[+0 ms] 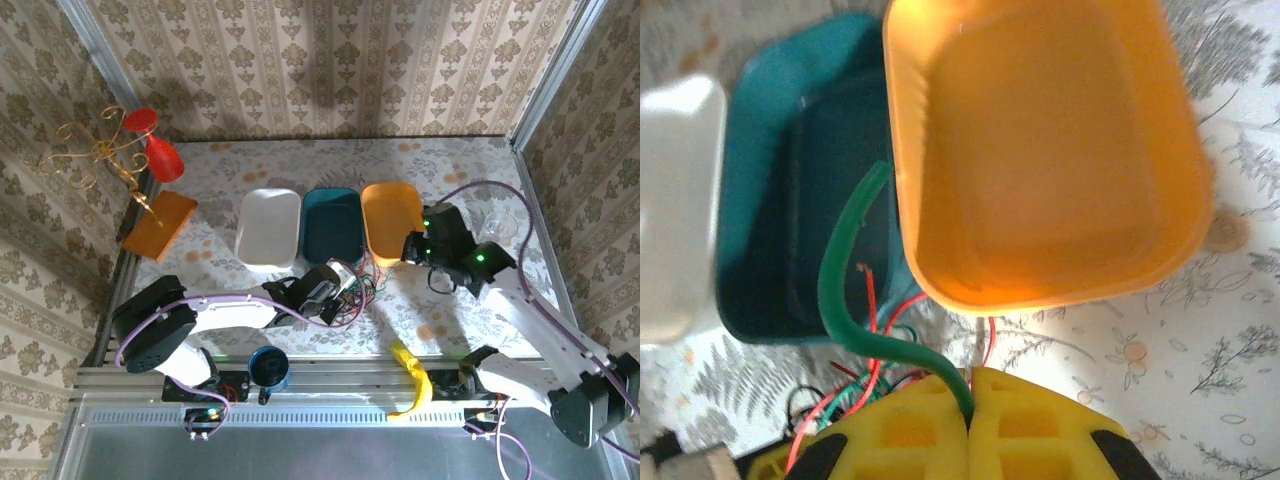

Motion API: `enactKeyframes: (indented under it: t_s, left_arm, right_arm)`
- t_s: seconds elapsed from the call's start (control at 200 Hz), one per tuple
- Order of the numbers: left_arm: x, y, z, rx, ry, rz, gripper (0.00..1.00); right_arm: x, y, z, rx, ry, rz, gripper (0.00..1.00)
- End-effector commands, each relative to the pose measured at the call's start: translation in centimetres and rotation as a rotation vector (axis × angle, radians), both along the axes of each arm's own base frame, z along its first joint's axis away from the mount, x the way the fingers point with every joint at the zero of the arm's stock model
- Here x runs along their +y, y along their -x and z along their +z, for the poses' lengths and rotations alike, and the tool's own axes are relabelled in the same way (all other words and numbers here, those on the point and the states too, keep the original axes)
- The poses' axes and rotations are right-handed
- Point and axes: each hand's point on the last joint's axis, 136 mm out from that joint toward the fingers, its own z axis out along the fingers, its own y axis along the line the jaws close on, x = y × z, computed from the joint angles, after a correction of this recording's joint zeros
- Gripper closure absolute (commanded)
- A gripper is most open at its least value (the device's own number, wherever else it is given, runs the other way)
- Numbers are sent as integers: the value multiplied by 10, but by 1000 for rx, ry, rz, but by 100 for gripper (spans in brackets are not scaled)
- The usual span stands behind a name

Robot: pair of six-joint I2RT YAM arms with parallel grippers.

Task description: Untangle the cables

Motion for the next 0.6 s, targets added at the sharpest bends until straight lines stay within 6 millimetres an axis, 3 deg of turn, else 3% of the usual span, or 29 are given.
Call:
enactKeyframes:
  t_s: [0.0,0.16,0.405,0.595]
  left_arm:
    - [-1,-6,12,-21,25,5,100]
    - [4,-11,33,-2,139,25,100]
    - [27,-15,48,27,251,80,100]
    - [45,-15,63,40,353,123,100]
  right_arm:
    - [-3,6,-14,71,127,42,100]
    - [-20,12,-31,146,238,7,100]
    - [-59,13,-24,170,454,-66,100]
    - [-86,17,-28,226,499,-127,100]
